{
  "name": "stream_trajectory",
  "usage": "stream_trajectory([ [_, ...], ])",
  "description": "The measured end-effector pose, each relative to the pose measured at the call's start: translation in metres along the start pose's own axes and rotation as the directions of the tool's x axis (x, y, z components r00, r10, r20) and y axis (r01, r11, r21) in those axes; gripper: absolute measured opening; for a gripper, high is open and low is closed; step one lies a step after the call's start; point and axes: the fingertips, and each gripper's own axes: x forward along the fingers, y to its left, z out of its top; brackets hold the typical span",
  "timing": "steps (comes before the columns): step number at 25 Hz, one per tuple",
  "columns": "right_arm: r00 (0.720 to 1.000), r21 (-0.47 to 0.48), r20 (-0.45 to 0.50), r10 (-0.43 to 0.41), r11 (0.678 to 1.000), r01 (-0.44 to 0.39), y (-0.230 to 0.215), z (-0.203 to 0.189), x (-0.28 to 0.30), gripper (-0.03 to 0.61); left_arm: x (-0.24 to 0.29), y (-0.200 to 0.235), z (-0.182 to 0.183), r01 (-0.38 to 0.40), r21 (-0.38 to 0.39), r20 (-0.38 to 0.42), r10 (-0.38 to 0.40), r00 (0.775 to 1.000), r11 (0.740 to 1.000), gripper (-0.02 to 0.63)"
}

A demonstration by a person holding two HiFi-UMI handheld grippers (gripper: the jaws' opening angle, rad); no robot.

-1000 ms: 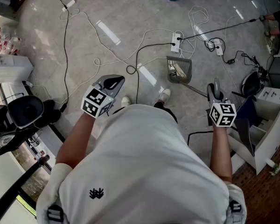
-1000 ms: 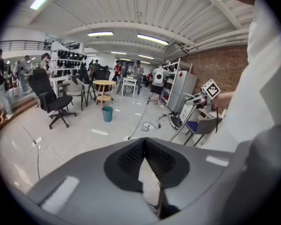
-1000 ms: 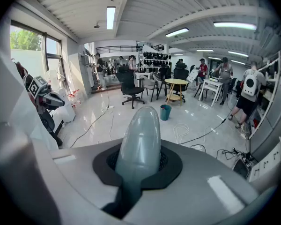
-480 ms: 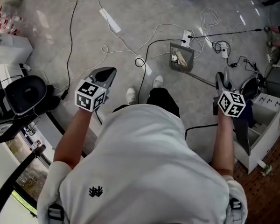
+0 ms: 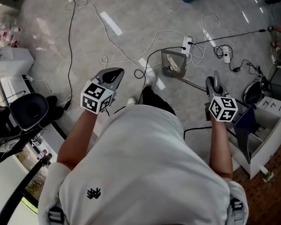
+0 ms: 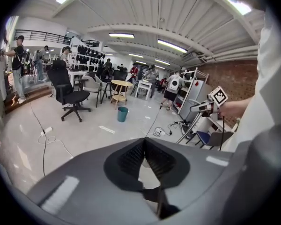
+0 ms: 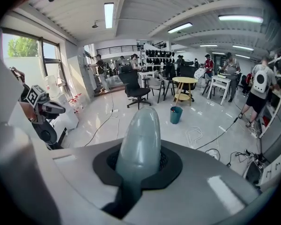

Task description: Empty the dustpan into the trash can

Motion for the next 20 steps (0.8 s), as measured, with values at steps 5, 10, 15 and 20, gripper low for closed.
stream_trajectory([
  [5,0.999,-0.034,0.029,0.037,0.999,-0.036,-0.027,0.036,0.03,0.026,0.048,0.027,0.067,-0.028,0.089,-0.026,0.03,0.999,0.996,0.057],
  [10,0.996,-0.08,0.067,0.051,0.996,-0.045,-0.064,0.076,0.066,0.026,0.091,0.046,0.131,-0.046,0.144,0.002,0.046,0.999,0.989,0.057],
  [15,0.996,-0.074,0.083,0.015,0.997,-0.009,-0.097,0.115,0.098,0.025,0.128,0.062,0.176,-0.005,0.178,-0.004,0.006,1.0,0.984,0.057],
  [20,0.995,-0.046,0.086,-0.04,0.998,0.044,-0.131,0.154,0.133,0.025,0.173,0.099,0.21,0.051,0.195,-0.011,-0.05,0.999,0.979,0.057],
])
